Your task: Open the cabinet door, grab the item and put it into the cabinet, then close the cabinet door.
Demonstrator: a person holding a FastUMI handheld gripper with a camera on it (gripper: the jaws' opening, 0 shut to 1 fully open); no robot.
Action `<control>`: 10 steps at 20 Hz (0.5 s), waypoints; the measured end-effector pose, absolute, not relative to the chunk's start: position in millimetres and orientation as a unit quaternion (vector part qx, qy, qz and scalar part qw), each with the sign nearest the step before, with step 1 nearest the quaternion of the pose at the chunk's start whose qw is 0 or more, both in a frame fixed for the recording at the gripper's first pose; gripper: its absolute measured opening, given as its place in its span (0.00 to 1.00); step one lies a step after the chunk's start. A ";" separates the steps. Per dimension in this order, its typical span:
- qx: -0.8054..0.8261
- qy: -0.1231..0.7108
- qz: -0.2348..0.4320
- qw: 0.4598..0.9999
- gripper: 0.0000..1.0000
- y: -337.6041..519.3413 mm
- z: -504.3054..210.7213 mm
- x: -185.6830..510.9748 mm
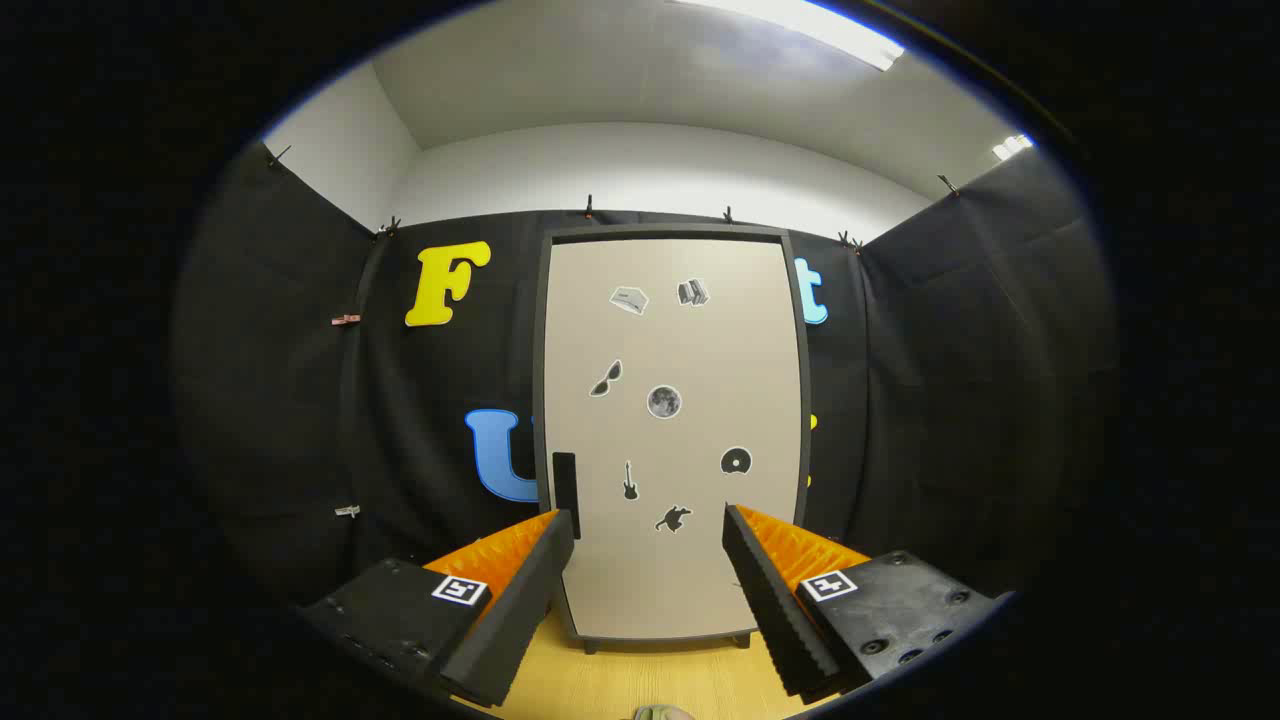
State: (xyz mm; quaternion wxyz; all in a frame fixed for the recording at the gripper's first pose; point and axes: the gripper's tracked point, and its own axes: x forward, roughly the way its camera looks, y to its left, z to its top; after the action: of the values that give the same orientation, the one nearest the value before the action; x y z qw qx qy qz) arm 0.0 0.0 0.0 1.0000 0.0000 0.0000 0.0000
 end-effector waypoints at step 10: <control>-0.001 0.007 0.008 1.000 0.98 9.0 -3.9 1.1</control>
State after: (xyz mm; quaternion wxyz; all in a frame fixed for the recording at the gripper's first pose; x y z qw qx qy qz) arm 1.1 9.0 -3.9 0.9999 -0.0007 0.0069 0.0077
